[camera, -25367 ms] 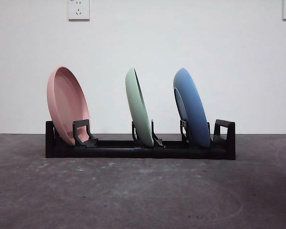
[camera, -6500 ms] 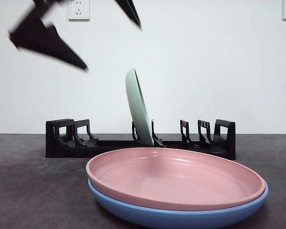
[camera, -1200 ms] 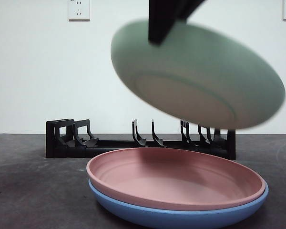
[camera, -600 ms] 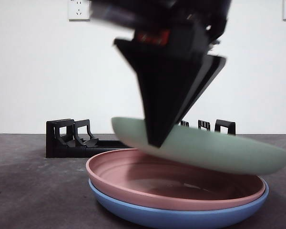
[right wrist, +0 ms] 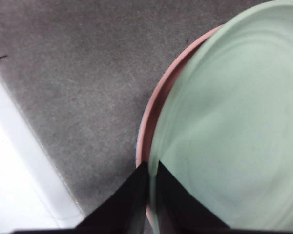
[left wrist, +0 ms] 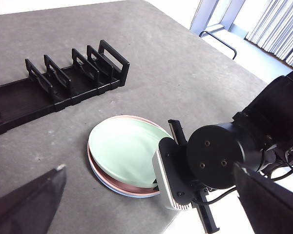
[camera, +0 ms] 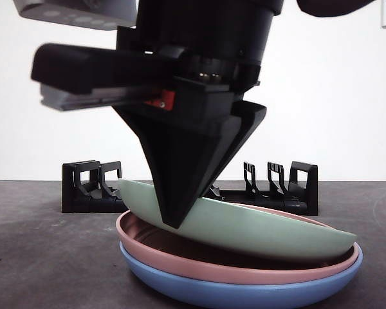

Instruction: Place the plate

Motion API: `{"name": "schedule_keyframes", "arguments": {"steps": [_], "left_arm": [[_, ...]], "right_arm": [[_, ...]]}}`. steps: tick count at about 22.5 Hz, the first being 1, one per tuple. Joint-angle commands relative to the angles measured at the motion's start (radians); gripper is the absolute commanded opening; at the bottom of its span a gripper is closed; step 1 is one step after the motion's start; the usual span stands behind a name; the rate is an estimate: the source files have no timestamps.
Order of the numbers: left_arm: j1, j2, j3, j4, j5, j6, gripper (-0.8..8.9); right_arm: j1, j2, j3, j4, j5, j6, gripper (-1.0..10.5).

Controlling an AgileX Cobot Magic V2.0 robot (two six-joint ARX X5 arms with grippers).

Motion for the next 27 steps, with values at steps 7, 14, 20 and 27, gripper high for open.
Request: {"name": "schedule_keyframes", "arguments": {"steps": [7, 14, 20, 27], "left_arm": [[-0.008, 0.001, 0.018, 0.008, -0.003, 0.000, 5.59], [-0.008, 0.004, 0.018, 0.018, -0.036, 0.018, 5.59], [-0.008, 0.016, 0.018, 0.038, -0.058, 0.021, 5.59], [-0.008, 0.028, 0.018, 0.059, -0.059, 0.022, 5.59]], "right_arm": [[0.024, 0.000, 0.029, -0.024, 0.053, 0.032, 3.7], [-0.002, -0.204, 0.106, -0.130, 0.034, 0.142, 4.0], [-0.137, -0.509, 0.106, -0.148, -0.014, 0.165, 4.0], [-0.241, -0.790, 0.106, -0.164, -0.060, 0.174, 4.0]]}}
